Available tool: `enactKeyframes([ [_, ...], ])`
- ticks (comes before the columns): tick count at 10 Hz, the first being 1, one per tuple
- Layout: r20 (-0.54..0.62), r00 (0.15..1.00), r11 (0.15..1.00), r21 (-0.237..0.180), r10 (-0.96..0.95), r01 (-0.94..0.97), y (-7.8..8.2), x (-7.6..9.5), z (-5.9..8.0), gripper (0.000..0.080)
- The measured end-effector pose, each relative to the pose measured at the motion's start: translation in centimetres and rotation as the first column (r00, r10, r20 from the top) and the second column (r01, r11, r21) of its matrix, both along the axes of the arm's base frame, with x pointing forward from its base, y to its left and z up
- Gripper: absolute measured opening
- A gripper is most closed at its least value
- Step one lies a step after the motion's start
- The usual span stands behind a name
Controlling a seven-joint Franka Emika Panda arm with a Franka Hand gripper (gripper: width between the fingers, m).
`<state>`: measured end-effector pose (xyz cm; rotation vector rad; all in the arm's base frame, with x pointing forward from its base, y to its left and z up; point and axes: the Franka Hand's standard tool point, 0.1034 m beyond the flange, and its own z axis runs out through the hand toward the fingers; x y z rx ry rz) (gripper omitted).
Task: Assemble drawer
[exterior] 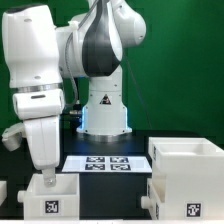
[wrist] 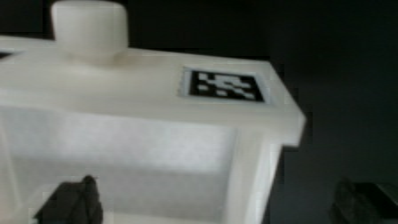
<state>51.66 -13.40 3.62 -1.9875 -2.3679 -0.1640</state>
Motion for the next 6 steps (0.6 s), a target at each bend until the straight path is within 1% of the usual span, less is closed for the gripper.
enactKeyframes([
  [2,-0.005,1.0,1.0,0.002,-0.009,0.009,0.0,-0.1,-0.3,0.0649],
  [3,-0.017,1.0,1.0,0.008,-0.012,0.012,-0.2,-0.4,-1.0,0.0649],
  [4,-0.031,0.999,1.0,0.016,-0.026,0.027,-0.6,-0.9,-2.0,0.0649],
  [5,-0.035,0.998,0.998,0.017,-0.055,0.056,-0.8,-1.4,-2.7,0.0649],
  [6,-0.039,0.996,0.996,0.017,-0.083,0.083,-0.8,-1.7,-3.0,0.0649],
])
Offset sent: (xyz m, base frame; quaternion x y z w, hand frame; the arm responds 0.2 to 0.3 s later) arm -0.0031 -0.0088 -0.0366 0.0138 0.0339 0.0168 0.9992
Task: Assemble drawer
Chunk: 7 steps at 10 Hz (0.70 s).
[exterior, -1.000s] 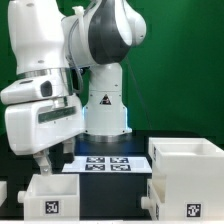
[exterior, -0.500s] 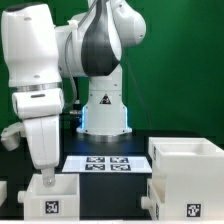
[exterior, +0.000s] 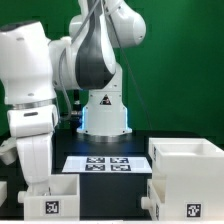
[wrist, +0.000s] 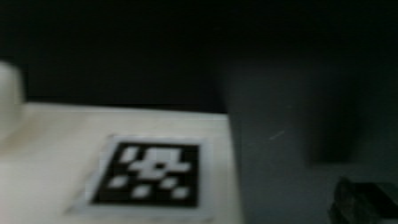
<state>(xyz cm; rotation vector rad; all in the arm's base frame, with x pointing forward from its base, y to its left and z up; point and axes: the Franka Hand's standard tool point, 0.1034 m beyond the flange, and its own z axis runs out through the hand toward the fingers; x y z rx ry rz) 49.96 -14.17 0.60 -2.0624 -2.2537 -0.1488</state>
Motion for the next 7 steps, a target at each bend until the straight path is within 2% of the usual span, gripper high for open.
enactKeyframes([
  [2,-0.002,1.0,1.0,0.001,-0.008,0.008,-0.57,-0.21,-0.15,0.0649],
  [3,-0.003,1.0,1.0,0.001,-0.008,0.008,-0.58,-0.22,-0.16,0.0547],
  [4,-0.003,1.0,1.0,0.001,-0.009,0.009,-0.6,-0.22,-0.16,0.0547],
  [5,-0.003,1.0,1.0,0.001,-0.01,0.01,-0.61,-0.23,-0.16,0.0357],
  [6,-0.003,1.0,1.0,0.001,-0.011,0.011,-0.61,-0.23,-0.16,0.0357],
  [7,-0.003,1.0,1.0,0.001,-0.011,0.011,-0.61,-0.23,-0.16,0.015],
])
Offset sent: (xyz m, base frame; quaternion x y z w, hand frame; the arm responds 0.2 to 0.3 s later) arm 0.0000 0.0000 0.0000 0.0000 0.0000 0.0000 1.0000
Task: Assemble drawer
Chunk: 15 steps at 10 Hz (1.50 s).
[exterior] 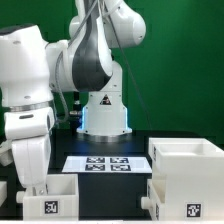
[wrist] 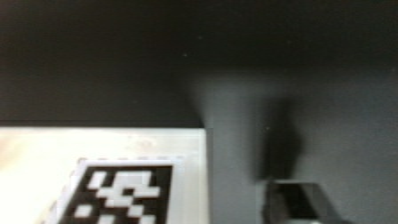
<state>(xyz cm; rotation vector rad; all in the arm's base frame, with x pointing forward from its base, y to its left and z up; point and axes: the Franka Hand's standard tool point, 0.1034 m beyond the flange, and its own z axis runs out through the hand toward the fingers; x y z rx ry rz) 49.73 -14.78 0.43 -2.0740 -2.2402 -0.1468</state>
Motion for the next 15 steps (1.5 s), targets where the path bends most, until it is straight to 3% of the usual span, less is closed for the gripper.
enactKeyframes([
  [1,0.0,1.0,1.0,0.0,-0.001,0.001,0.0,0.0,0.0,0.015],
  [2,0.0,1.0,1.0,0.0,-0.002,0.002,0.0,0.0,0.0,0.0038],
  [3,-0.002,1.0,1.0,0.0,-0.025,0.025,0.5,0.0,0.2,0.0037],
  [5,0.005,0.998,0.998,-0.009,-0.059,0.059,3.6,0.5,2.0,0.0037],
  [7,0.038,0.994,0.994,-0.048,-0.099,0.101,8.2,3.0,5.2,0.0037],
  [9,0.077,0.996,0.996,-0.072,-0.039,0.045,11.0,5.6,6.3,0.0038],
  [13,0.08,0.996,0.996,-0.072,-0.042,0.048,11.0,5.6,6.0,0.0038],
  [15,0.079,0.993,0.993,-0.075,-0.09,0.096,12.4,5.7,6.2,0.0038],
])
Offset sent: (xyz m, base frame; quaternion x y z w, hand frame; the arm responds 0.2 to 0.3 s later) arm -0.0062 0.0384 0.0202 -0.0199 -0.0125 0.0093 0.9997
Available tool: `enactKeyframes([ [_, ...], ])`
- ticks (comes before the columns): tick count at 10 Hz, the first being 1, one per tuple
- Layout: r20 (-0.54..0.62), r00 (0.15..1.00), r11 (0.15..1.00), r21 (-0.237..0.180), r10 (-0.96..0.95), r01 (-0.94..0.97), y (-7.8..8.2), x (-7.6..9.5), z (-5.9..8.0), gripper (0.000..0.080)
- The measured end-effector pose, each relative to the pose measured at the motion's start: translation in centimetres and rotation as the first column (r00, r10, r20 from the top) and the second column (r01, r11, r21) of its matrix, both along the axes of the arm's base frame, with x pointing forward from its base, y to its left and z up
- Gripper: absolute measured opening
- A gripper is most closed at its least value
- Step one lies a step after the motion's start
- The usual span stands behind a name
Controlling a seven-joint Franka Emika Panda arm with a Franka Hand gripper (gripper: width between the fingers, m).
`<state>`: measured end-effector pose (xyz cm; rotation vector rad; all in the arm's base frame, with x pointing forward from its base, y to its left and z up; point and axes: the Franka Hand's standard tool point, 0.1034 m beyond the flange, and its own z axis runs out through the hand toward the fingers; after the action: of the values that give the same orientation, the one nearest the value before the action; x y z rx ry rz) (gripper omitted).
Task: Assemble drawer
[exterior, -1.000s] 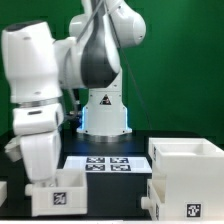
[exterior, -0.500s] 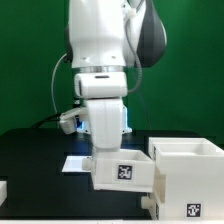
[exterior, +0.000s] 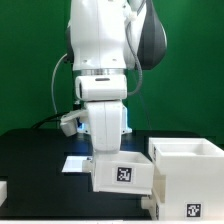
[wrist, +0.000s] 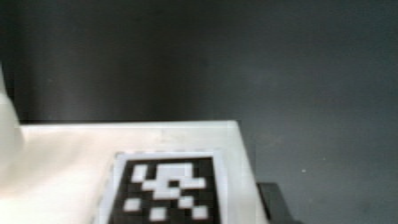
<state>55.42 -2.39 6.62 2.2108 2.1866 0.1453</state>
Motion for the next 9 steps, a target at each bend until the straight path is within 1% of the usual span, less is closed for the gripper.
enactKeyframes([
  [1,-0.019,0.999,0.999,0.001,-0.035,0.035,0.5,-0.2,-0.2,0.0038],
  [3,-0.047,0.997,0.998,0.003,-0.068,0.068,0.6,-0.9,-0.8,0.0038],
  [7,-0.049,0.993,0.995,0.008,-0.103,0.103,1.9,-1.1,-1.0,0.0038],
  [9,-0.041,0.994,0.994,0.011,-0.104,0.105,2.2,-1.0,-0.9,0.0038],
])
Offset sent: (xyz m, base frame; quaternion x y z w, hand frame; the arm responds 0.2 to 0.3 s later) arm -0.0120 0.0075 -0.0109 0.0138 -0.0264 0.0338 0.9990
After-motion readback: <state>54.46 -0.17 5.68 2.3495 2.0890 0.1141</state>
